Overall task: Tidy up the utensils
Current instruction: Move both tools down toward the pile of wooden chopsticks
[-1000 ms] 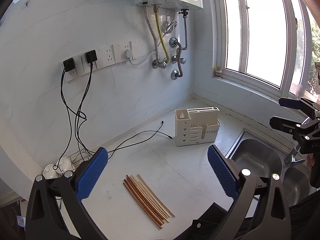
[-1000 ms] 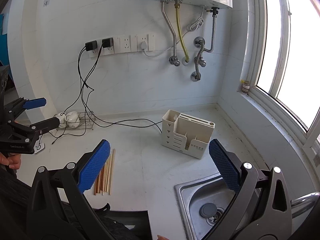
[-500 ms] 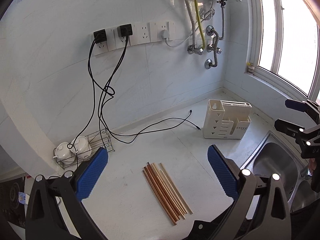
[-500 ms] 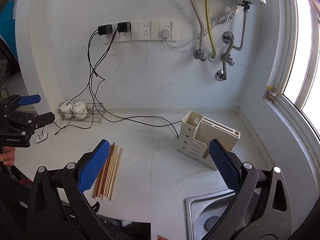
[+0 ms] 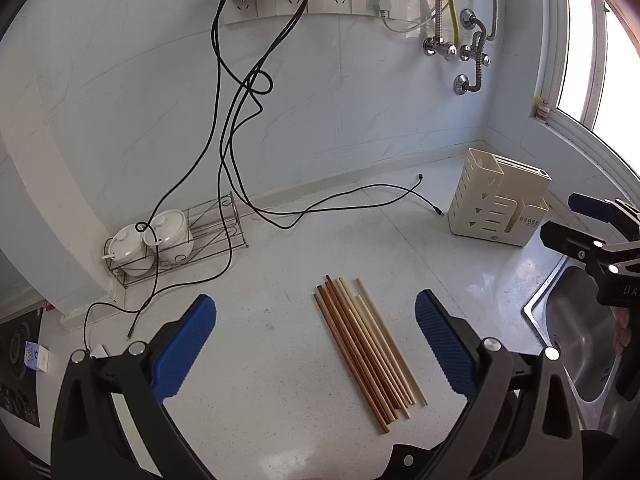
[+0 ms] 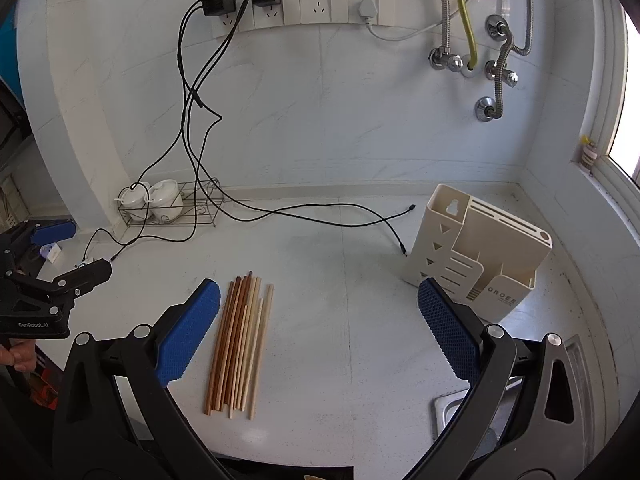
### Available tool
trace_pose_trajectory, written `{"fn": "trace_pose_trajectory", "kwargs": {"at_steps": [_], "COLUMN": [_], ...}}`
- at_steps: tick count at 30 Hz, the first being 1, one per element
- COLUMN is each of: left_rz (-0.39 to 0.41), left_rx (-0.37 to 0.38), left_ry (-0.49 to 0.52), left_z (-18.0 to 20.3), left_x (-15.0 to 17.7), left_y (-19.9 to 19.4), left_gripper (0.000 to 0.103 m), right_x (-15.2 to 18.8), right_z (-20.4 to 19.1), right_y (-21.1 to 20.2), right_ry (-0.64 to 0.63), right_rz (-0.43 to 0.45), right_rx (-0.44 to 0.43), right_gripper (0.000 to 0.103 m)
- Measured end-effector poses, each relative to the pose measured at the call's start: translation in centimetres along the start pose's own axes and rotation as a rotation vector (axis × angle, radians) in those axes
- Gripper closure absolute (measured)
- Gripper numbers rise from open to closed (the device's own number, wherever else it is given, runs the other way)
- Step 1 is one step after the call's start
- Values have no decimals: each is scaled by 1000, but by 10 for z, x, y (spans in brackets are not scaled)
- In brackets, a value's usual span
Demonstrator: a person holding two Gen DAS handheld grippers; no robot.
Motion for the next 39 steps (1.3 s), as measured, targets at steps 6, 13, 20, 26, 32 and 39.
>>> {"fn": "trace_pose_trajectory", "kwargs": {"at_steps": [6, 13, 20, 26, 32, 39], "left_rz": [-94, -221, -393, -470, -517, -550], "left_rx": [65, 69, 76, 15, 22, 10], "left_ry": [-49, -97, -195, -250, -256, -301], "left_z": [-15, -24, -17, -11, -4, -3], "left_x": [20, 41, 67, 83, 89, 100], "left_y": [46, 98, 153, 180, 196, 206], "left_gripper": [5, 5, 5, 5, 5, 5], "right_x": [8, 4, -5, -7, -7, -8], "right_z": [-12, -1, 12, 5, -5, -18], "right_y": [38, 84, 132, 157, 187, 213], "right_ry": [39, 86, 53, 7, -10, -16], "right_rz": [-55, -174, -251, -282, -360, -424], "right_rx": [50, 9, -39, -88, -133, -178], "right_gripper": [8, 8, 8, 8, 8, 8]}}
Point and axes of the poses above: each gripper's, at about its wrist camera, not at the fingertips, and y roughly the way its jaws point, z to its right, x to its underside, the point moved 4 cm from there along y, roughly the way its jaws point, and after that the axes turned 9 degrees about -z, right-handed, at the moved point
